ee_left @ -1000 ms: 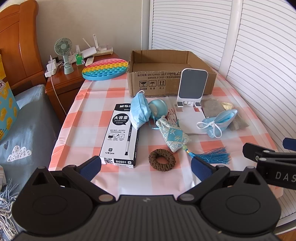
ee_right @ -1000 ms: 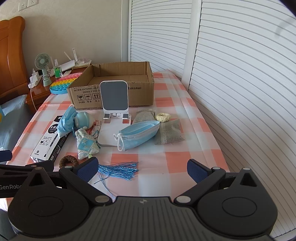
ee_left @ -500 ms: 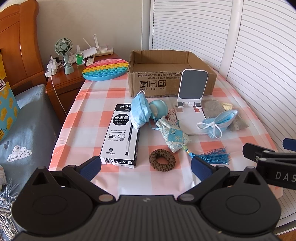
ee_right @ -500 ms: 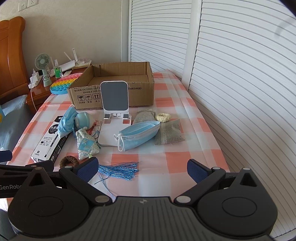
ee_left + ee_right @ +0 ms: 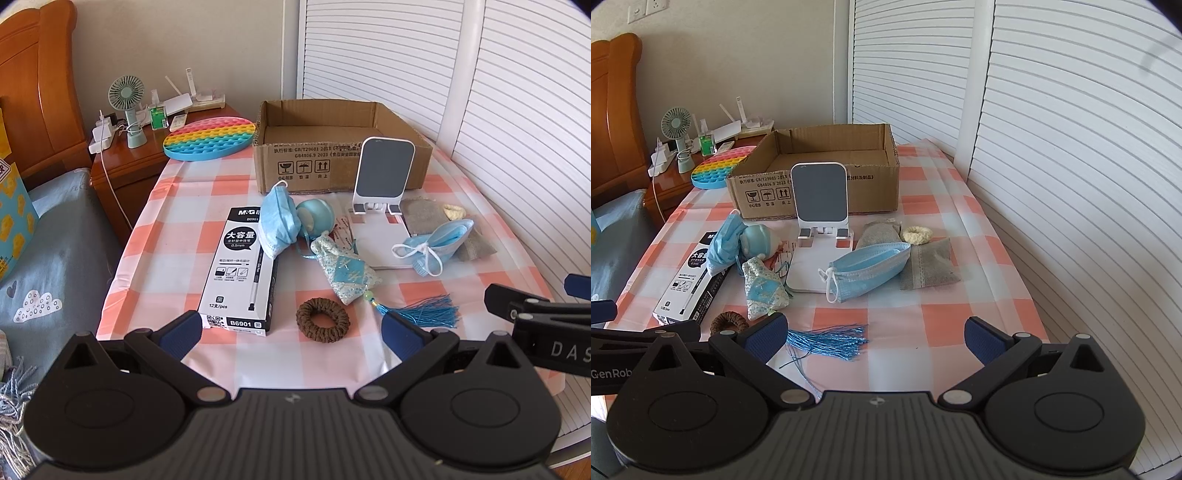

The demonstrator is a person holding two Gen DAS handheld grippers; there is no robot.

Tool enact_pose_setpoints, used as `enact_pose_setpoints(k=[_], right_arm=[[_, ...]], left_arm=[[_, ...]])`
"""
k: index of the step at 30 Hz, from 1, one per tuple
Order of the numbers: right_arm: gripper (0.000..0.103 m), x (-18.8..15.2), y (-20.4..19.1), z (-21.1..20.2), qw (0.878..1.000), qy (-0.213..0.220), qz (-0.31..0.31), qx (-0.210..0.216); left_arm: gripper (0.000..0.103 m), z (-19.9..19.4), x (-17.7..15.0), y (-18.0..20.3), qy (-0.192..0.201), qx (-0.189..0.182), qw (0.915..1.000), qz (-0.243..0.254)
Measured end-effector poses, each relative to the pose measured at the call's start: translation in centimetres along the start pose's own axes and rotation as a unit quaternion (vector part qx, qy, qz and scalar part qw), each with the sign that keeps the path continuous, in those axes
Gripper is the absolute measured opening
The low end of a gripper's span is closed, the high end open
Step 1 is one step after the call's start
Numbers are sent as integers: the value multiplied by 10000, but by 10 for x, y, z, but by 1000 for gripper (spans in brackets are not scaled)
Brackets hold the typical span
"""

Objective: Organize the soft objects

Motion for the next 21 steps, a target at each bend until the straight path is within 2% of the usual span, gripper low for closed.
enact_pose_setpoints(k=[12, 21], right_arm=[[103, 2, 0, 0, 10000, 28, -12, 32], [103, 3, -2, 0, 9998, 118, -79, 110]], left_arm=[[102, 0, 3, 1, 36, 2, 10000, 38], [102, 2, 3, 4, 151, -38, 9994, 295]])
Point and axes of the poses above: each gripper's, at about its wrist camera, not at the fingertips, and z roughly the way its jaws point, y to its right, x to its top, the point moved 8 cm from there along z, roughly the way its jaws point, and after that the axes turned 12 degrees about -y, right-handed, at the moved point
